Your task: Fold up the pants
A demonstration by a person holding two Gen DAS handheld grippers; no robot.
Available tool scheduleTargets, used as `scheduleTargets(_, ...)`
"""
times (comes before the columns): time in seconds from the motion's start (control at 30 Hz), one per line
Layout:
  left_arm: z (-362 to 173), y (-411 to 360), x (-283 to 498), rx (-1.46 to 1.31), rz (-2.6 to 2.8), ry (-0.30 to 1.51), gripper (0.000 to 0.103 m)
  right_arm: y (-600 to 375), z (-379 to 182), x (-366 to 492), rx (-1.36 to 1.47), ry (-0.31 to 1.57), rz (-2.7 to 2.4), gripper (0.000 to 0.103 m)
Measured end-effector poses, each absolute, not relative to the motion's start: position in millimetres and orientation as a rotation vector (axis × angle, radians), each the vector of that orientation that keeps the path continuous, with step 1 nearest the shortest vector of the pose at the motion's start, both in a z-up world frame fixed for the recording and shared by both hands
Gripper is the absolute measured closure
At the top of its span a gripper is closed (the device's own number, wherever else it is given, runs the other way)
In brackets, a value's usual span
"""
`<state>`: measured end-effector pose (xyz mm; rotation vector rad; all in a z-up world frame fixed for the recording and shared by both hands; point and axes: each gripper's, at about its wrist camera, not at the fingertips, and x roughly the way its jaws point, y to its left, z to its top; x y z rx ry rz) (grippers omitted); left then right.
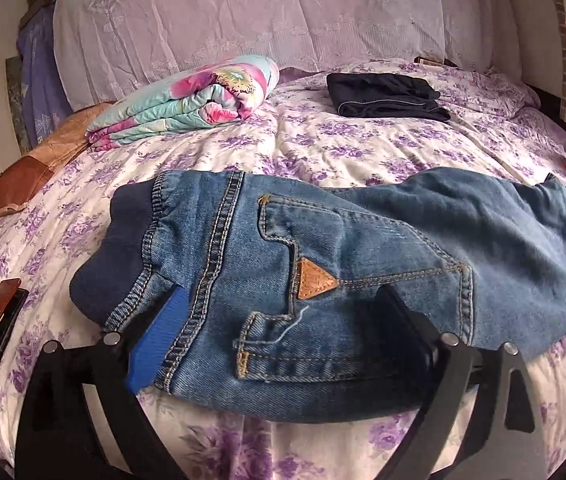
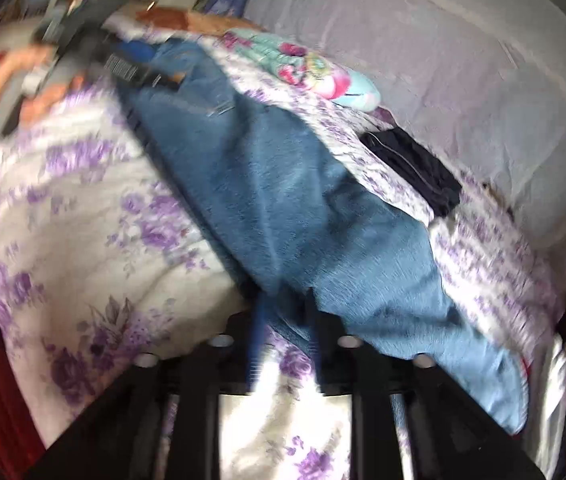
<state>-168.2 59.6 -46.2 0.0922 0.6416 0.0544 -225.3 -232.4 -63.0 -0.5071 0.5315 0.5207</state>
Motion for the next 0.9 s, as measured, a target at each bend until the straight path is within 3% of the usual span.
scheduleTargets(0.03,-41.0,62.2,-173.4,0.066,0.048,0.622,0.012,-250.7,-55.1,-222.0,-0.383,0.543,0.539,0.037)
scheduleTargets(0.2,-5.3,73.9,-182.7,-0.197,-0.117,0.534,0.011,-377.9,-36.6,-188.7,0.236,0.611,0.350,0.037)
scheduleTargets(0.3,0.9,51.8,-163.7,-0.188,-0.151,0.531,0.008,-446.9,-40.7,-174.1,0.542,0.631,0.219,0.037)
scheduleTargets(0.37,-15.2,35.8,-145.0,-0.154,-0.159,0.568,0.005,-471.2,-49.8,-166.5,0.668,0.657,0.186,0.037)
scheduleTargets(0.47,-45.6,25.8,-107.8,-0.104,-0.157,0.775,0.005,-487.7,-71.4,-152.9,0.803,0.714,0.164,0.037)
scheduleTargets(0.67,-42.3,36.7,-118.3,-0.174,-0.207,0.716,0.005,-483.2,-80.1,-129.1,0.801,0.701,0.145,0.037)
scheduleTargets(0.7,-42.5,36.1,-118.6,-0.173,-0.208,0.715,0.005,-479.4,-77.8,-126.4,0.764,0.696,0.138,0.050)
scheduleTargets(0.73,-42.8,35.5,-118.9,-0.169,-0.206,0.716,0.005,-475.8,-75.3,-125.8,0.728,0.690,0.136,0.090)
scheduleTargets(0.77,-42.9,35.2,-119.0,-0.169,-0.205,0.717,0.005,-478.0,-72.8,-130.0,0.716,0.681,0.134,0.096)
scheduleTargets(0.9,-41.1,40.0,-119.2,-0.191,-0.226,0.704,0.005,-478.2,-43.2,-171.3,0.686,0.558,0.152,0.097)
